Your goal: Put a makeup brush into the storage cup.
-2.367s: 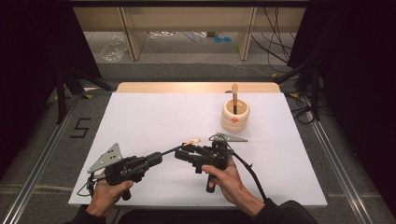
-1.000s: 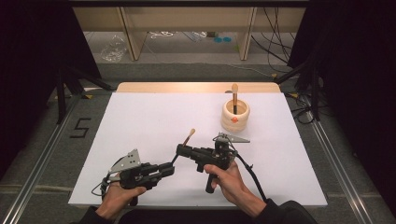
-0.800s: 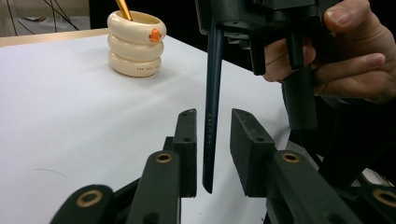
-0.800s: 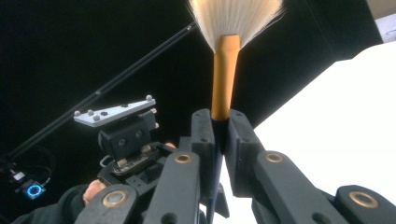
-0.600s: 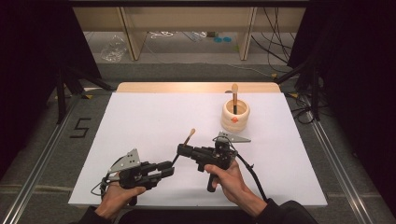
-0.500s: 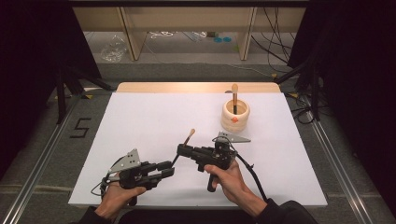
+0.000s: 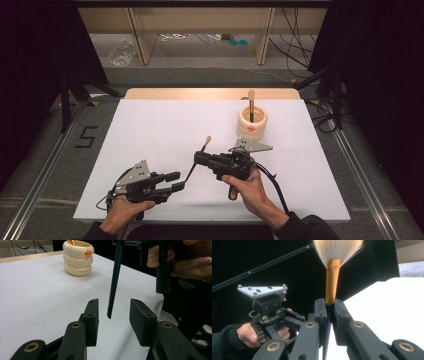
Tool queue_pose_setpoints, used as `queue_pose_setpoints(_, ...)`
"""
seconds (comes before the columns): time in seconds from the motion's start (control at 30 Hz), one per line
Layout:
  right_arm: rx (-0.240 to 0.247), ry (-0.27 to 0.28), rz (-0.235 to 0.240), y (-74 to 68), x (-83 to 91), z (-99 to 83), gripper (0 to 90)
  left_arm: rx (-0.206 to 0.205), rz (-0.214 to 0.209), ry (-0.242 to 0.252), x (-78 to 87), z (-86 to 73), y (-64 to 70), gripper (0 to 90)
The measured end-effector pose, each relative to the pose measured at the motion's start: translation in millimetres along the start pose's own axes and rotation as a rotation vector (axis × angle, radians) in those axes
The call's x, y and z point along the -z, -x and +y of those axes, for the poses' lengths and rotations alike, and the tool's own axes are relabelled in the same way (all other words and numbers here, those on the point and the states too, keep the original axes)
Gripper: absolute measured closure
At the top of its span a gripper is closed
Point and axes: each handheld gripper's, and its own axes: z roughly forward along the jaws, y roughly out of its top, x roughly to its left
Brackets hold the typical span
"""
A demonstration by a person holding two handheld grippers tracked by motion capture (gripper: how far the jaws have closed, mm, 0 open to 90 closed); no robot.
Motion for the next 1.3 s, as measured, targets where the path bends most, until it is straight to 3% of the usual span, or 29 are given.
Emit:
queue_pose_setpoints(0.1,0.021,-0.013,-0.014,0.3,1.2,1.1,83.4,-0.001,0.008,-0.006,-0.4,-0.4,0.2,59.2)
queue_pose_setpoints(0.13,0.049,-0.003,-0.017,2.1,0.9,1.6,83.3,0.003,0.009,-0.008,-0.4,-0.6,0.5,59.2)
queue_pose_setpoints(0.43,0.103,-0.040,-0.054,3.4,3.8,5.5,83.3,-0.004,0.013,-0.012,0.1,-0.7,-0.2,59.2)
queue_pose_setpoints(0.47,0.091,-0.060,-0.063,2.0,5.5,6.6,83.3,-0.004,0.014,-0.013,0.1,-0.7,-0.3,58.7)
queue_pose_setpoints(0.67,0.157,-0.108,-0.132,8.0,13.7,14.3,83.3,-0.009,0.039,-0.025,-0.1,-0.6,-0.2,52.8)
queue_pose_setpoints(0.93,0.179,-0.147,-0.207,18.6,25.1,23.0,83.3,-0.030,0.082,-0.055,-1.2,-0.7,1.2,41.5)
queue_pose_setpoints(1.13,0.201,-0.192,-0.257,25.1,32.9,28.2,83.3,-0.034,0.091,-0.058,-1.7,-0.8,1.4,37.8)
queue_pose_setpoints(1.3,0.211,-0.199,-0.278,28.8,37.1,31.5,83.3,-0.042,0.109,-0.065,-1.3,-0.6,1.0,33.6)
